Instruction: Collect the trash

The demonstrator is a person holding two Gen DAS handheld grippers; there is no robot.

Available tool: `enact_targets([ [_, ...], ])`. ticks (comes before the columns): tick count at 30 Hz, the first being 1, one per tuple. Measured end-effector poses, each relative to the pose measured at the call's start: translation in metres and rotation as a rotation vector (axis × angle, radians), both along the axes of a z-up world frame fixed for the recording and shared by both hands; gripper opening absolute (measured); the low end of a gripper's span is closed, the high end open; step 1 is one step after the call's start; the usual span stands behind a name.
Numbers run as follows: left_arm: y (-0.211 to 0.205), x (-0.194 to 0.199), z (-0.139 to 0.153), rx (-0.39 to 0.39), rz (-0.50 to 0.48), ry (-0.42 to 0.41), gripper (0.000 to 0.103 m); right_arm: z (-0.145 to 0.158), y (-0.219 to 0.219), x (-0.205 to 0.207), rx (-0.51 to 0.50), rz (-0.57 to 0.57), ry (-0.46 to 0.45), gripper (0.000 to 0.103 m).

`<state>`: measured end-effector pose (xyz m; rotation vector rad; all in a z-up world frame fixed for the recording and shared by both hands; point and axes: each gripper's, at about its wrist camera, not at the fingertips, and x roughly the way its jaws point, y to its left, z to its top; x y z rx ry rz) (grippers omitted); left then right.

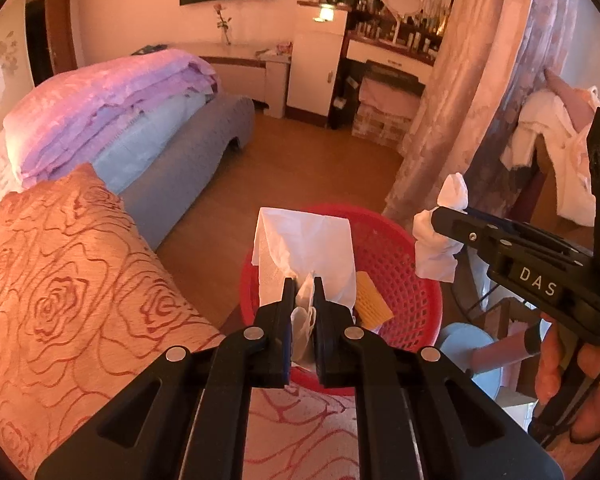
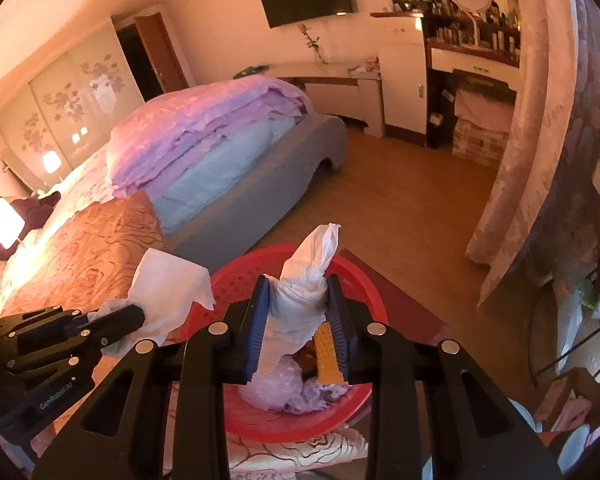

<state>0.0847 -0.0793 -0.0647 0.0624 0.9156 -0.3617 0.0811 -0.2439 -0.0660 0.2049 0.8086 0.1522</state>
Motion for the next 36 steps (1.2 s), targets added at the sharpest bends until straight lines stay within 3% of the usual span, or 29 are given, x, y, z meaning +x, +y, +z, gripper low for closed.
enact_targets([
  [8,-0.010,0.017,-0.019,0.015,-0.011,0.035,0.012,-0.027,-0.005,0.013,0.013,-0.009,0.062,0.030],
  [9,-0.011,0.018,-0.020,0.013,-0.009,0.038,0.017,-0.030,-0.005,0.014,0.021,-0.003,0.067,0.030],
  [11,-0.010,0.021,-0.022,0.008,0.002,0.036,0.039,-0.032,-0.004,0.016,0.025,-0.003,0.070,0.032],
  [13,-0.009,0.021,-0.022,0.002,0.013,0.018,0.052,-0.034,-0.003,0.016,0.025,-0.001,0.066,0.037],
  [18,-0.007,0.023,-0.021,0.005,0.033,-0.003,0.065,-0.034,-0.003,0.016,0.036,-0.004,0.062,0.049],
  [25,0.001,0.022,-0.016,0.001,0.077,-0.010,0.072,-0.032,-0.005,0.014,0.036,-0.029,0.052,0.059],
  [36,0.003,0.008,-0.002,0.047,0.097,-0.086,0.079,-0.027,-0.006,0.007,0.009,-0.079,0.026,0.075],
])
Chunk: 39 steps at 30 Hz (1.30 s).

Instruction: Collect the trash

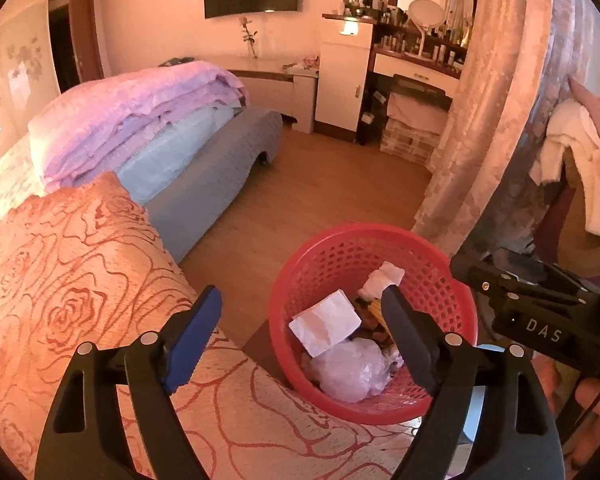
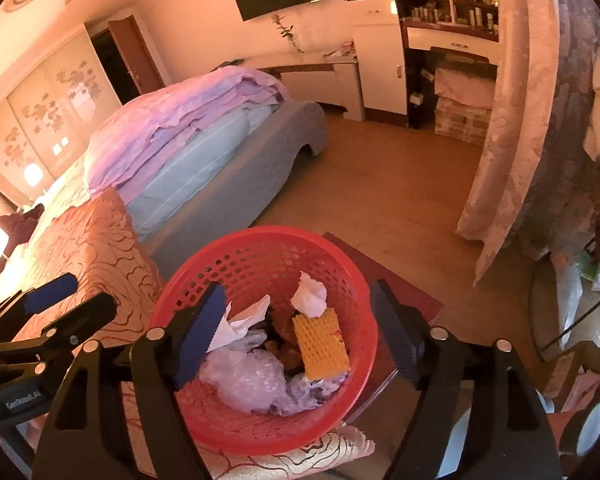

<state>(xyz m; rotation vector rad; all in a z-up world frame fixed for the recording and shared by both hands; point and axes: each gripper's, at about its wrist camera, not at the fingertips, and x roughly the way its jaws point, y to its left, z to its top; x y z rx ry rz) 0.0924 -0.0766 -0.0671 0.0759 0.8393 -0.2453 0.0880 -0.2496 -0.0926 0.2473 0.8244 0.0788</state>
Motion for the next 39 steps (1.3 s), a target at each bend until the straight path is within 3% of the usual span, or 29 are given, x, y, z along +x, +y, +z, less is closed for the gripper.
enact_targets([
  [23,0.029,-0.029,0.025,0.000,0.089,-0.074,0.089,0.033,0.025,-0.029,-0.020,0.020,-0.110,0.095],
  [28,0.038,-0.046,0.037,-0.024,0.093,-0.127,0.095,0.044,0.037,-0.046,-0.054,0.043,-0.140,0.096],
  [39,0.057,-0.084,0.060,-0.043,0.115,-0.201,0.095,0.065,0.054,-0.093,-0.105,0.047,-0.180,0.096],
])
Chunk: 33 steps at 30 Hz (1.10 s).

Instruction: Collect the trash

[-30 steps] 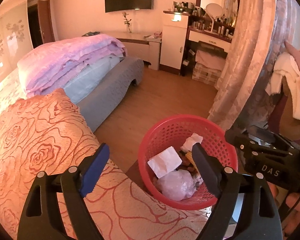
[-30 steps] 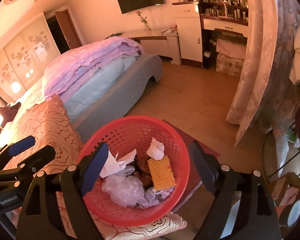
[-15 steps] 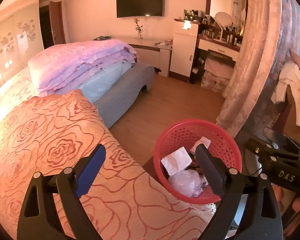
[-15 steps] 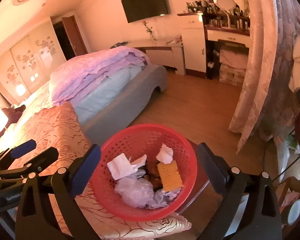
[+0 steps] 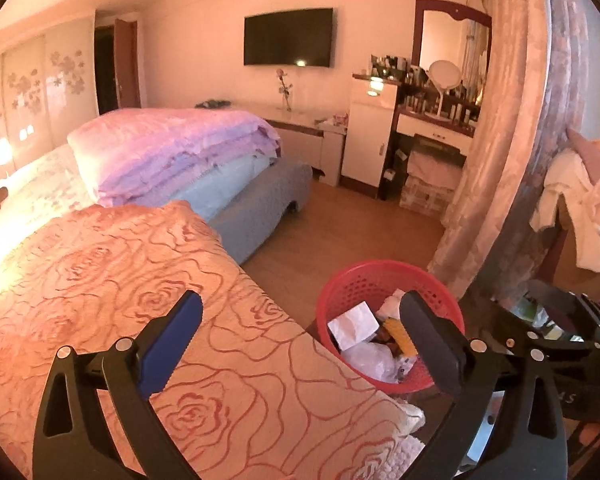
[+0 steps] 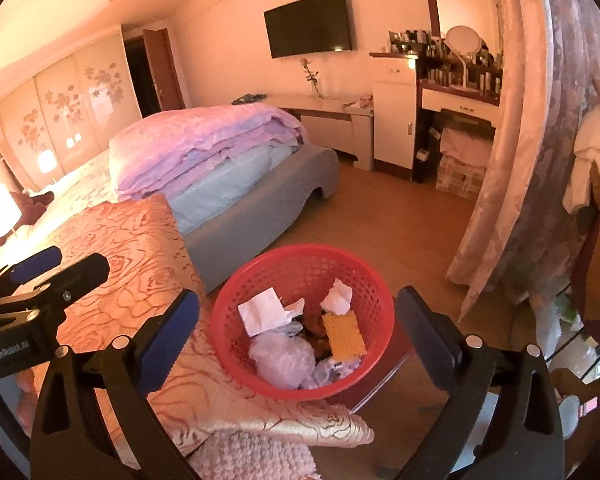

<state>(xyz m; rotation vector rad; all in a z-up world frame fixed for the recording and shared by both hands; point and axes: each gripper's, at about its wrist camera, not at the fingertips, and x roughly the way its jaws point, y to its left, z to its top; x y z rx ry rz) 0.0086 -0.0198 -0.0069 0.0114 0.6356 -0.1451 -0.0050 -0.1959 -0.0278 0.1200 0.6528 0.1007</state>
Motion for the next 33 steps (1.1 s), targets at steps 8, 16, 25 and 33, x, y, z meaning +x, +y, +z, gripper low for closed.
enact_targets([
  [8,0.012,-0.025,0.006,0.030,0.043,-0.013,0.095,0.012,0.008,-0.025,0.009,0.015,-0.028,0.096],
  [16,0.026,-0.039,0.000,0.011,0.077,0.005,0.095,0.014,0.017,-0.036,0.013,0.035,-0.039,0.096],
  [25,0.026,-0.041,-0.001,0.010,0.084,0.004,0.095,0.014,0.019,-0.038,0.012,0.042,-0.039,0.096],
  [33,0.025,-0.043,-0.001,0.014,0.081,-0.001,0.095,0.014,0.019,-0.037,0.011,0.042,-0.037,0.096],
])
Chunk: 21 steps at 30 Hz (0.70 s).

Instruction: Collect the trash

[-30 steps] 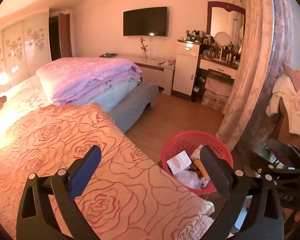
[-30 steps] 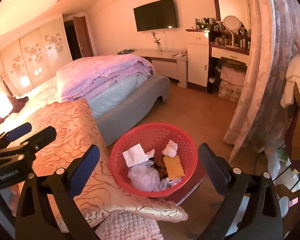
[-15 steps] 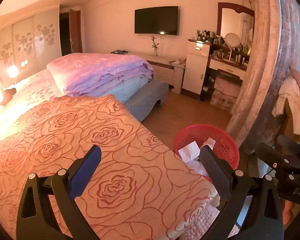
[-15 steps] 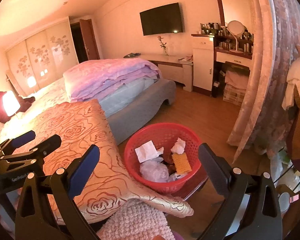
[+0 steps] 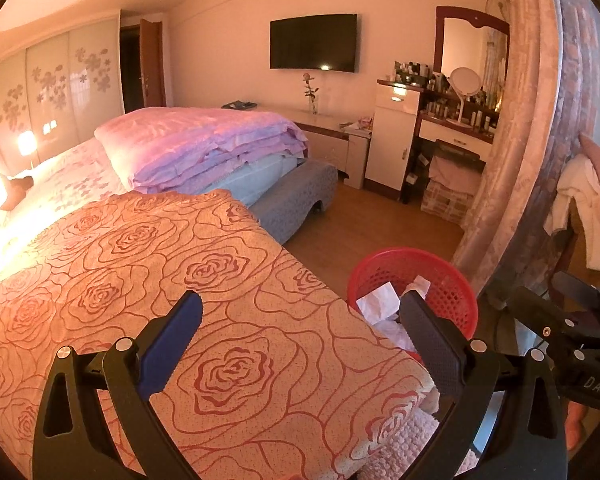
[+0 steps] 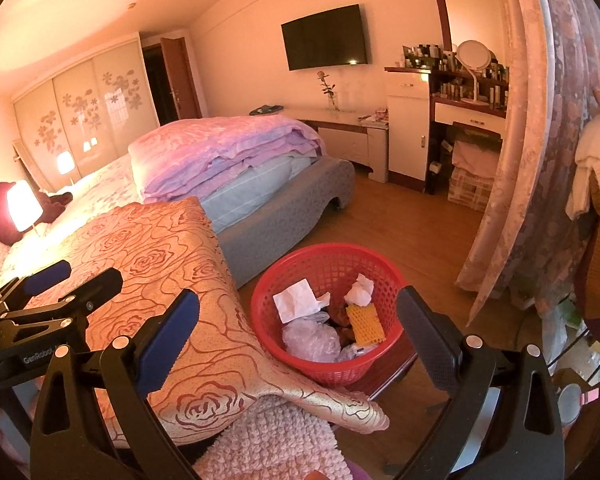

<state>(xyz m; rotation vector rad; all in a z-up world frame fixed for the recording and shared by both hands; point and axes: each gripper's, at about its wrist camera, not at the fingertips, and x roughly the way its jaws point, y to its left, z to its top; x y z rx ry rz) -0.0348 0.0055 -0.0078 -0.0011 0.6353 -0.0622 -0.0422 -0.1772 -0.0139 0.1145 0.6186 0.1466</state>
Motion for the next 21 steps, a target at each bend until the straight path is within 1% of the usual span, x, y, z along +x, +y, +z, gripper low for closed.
enact_targets([
  [21,-0.0007,-0.0002,-0.0022,-0.004,0.001,0.007,0.095,0.0002,-0.0013,0.0005,0.001,-0.001,0.001,0.096],
])
